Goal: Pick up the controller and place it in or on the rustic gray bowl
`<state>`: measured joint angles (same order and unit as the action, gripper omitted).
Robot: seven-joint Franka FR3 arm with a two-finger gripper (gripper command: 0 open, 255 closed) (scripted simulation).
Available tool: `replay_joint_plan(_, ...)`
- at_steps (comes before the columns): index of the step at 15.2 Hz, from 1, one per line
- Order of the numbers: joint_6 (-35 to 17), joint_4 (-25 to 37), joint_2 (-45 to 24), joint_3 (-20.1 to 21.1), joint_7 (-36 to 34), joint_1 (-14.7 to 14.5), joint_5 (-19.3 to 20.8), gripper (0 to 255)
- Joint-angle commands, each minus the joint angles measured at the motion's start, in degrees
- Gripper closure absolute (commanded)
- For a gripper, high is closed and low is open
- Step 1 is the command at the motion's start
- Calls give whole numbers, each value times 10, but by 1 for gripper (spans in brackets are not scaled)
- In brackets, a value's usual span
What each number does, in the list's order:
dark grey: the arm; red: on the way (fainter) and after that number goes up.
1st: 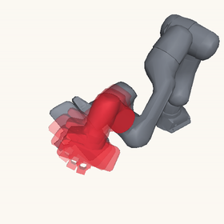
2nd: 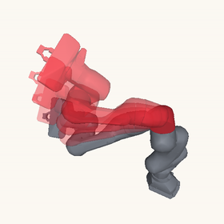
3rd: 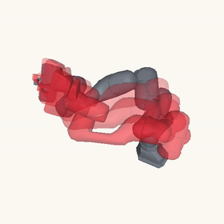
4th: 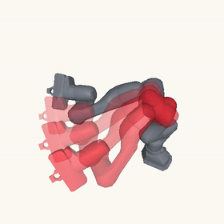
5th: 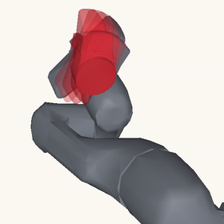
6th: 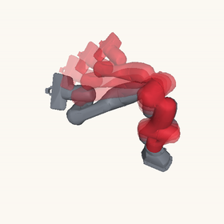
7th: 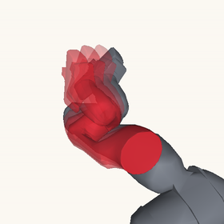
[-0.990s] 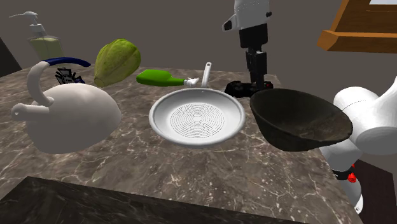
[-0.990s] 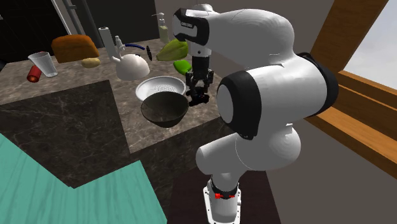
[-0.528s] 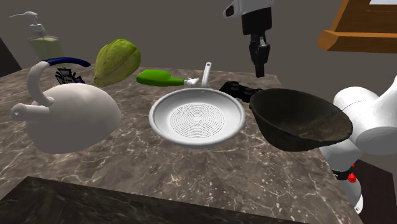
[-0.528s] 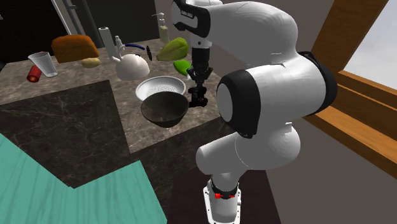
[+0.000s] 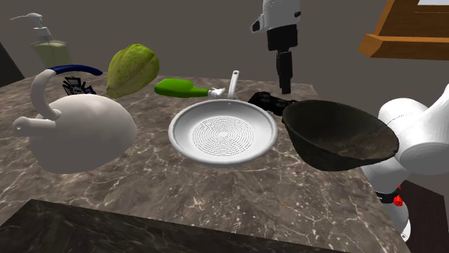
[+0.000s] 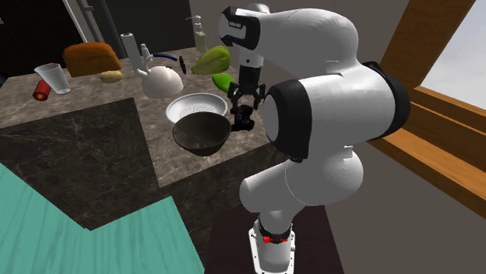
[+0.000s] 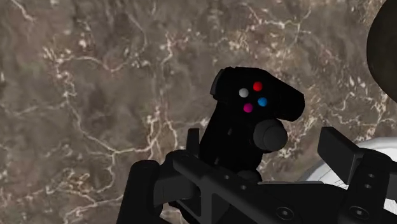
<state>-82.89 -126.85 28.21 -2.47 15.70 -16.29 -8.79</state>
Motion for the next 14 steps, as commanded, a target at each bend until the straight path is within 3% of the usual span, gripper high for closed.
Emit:
replay_joint_plan(1, -15, -19, 5, 2, -2, 0, -2, 0)
replay_joint_plan(5, -39, -53, 15, 5, -2, -1, -5, 0)
replay_joint_plan(12, -39, -53, 15, 5, -2, -1, -5, 0)
replay_joint_plan(13, -39, -53, 15, 5, -2, -1, -5, 255)
replay_joint_plan(14, -39, -53, 15, 5, -2, -1, -5, 255)
